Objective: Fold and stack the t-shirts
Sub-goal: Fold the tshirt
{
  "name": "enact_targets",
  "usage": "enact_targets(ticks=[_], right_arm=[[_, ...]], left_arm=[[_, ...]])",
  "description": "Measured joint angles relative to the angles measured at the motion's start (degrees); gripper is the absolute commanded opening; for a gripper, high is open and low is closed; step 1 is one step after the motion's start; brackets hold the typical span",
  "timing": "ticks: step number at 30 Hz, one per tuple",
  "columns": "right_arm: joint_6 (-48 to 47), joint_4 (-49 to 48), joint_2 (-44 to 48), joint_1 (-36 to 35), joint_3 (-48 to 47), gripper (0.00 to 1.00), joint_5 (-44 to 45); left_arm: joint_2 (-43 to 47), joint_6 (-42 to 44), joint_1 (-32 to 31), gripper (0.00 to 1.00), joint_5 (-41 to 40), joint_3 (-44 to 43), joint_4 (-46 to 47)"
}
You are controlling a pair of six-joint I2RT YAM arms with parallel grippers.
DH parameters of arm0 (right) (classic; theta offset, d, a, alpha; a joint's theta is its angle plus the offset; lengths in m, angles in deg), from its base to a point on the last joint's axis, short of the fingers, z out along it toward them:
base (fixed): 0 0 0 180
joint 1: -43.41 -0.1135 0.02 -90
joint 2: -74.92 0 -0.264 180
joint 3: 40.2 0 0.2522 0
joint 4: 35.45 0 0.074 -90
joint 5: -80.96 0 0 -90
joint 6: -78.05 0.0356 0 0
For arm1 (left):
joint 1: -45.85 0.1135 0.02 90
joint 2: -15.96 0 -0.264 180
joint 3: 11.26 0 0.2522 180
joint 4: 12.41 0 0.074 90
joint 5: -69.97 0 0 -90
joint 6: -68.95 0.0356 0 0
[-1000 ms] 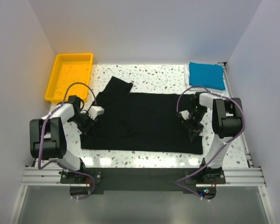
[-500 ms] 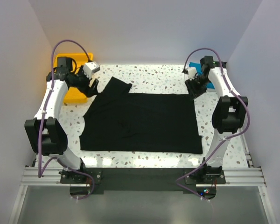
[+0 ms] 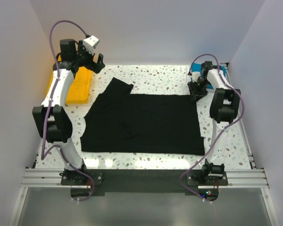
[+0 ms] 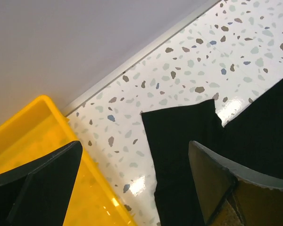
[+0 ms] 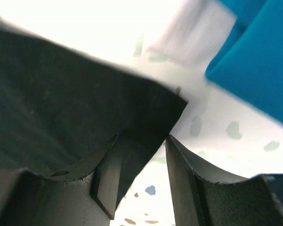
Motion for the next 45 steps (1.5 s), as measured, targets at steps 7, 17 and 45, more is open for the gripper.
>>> enact_targets(ticks=[7, 17, 45], right_arm=[[1.9, -2.4, -2.3, -0.1, -3.5, 0.46, 1.3], [2.2, -6.7, -1.9, 0.0, -1.8, 0.18, 1.7], [1.5, -8.5, -1.0, 0.3, -0.1, 0.00, 0.7]], left_arm=[[-7.6, -1.5, -3.3, 1.00, -4.3, -0.7, -0.2], [-15.4, -3.4, -5.5, 1.00, -9.7, -5.1, -1.5], [-34.8, -5.9, -7.9, 0.47, -18.5, -16.4, -9.6]])
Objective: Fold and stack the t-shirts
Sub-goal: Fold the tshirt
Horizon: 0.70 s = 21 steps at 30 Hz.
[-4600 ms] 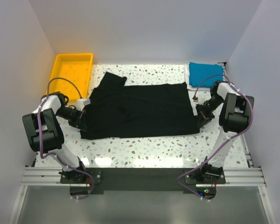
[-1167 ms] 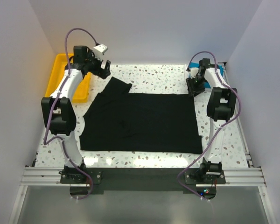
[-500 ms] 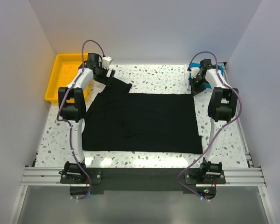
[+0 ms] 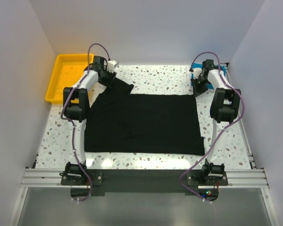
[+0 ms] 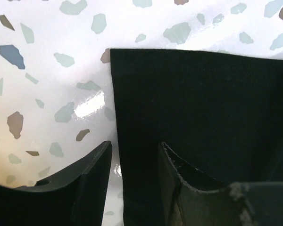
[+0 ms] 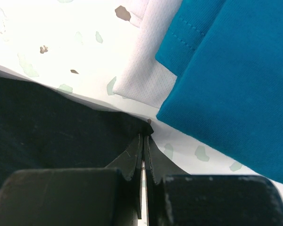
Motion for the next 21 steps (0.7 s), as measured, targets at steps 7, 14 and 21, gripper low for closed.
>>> enact_targets(ticks=[7, 14, 21], right_arm=[[-0.1, 0.0, 0.0, 0.0, 0.0, 0.00, -1.3], [-0.1, 0.0, 0.0, 0.5, 0.0, 0.00, -3.3], [-0.2, 1.2, 1.1, 2.1, 0.8, 0.00, -6.1]], left_arm=[[-1.1, -0.1, -0.2, 0.13, 2.0, -1.6, 0.5], [-1.2, 0.5, -0.2, 0.00, 3.3, -1.9, 0.5], [5.5, 2.6, -0.2, 0.00, 5.7, 4.6, 1.1]])
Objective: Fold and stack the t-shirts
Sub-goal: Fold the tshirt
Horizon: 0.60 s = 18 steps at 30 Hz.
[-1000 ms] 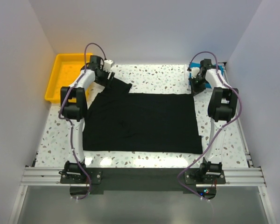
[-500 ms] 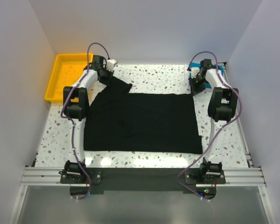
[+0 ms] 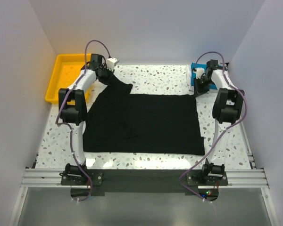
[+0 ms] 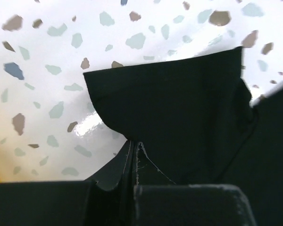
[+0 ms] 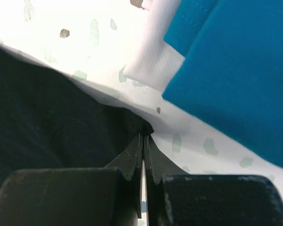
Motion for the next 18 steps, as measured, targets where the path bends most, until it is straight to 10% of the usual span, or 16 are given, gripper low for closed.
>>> enact_targets(ticks=[18], right_arm=[[-4.3, 0.9, 13.4, 2.4, 9.0, 0.00, -6.3]], left_arm=[[25.8, 3.9, 1.6, 0.00, 6.0, 21.3, 6.0]])
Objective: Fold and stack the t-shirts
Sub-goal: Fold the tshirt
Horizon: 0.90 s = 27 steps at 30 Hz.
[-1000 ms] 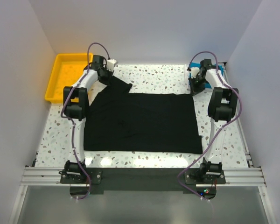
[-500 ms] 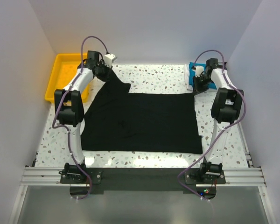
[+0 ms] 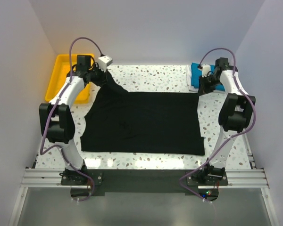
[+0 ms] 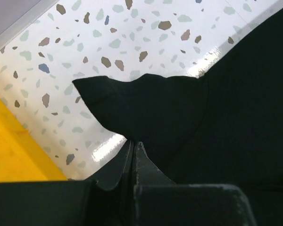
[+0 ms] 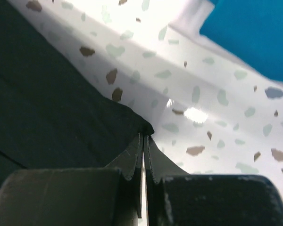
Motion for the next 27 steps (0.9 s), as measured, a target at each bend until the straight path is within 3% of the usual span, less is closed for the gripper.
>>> enact_targets(ticks=[6, 20, 27], right_arm=[[-3.7, 1.0, 5.0, 2.3, 5.6, 0.00, -1.4], [-12.2, 2.0, 14.4, 2.3, 22.6, 0.00, -2.3], [-15.3, 0.2, 17.0, 2.3, 29.3, 0.00, -0.5]], left_arm=[[9.4, 3.1, 1.4, 0.00, 2.1, 8.6, -0.3], [37.3, 11.8, 1.5, 0.00, 1.3, 38.4, -3.0], [39.0, 14.4, 1.5, 0.00, -1.8, 48.3, -3.0]])
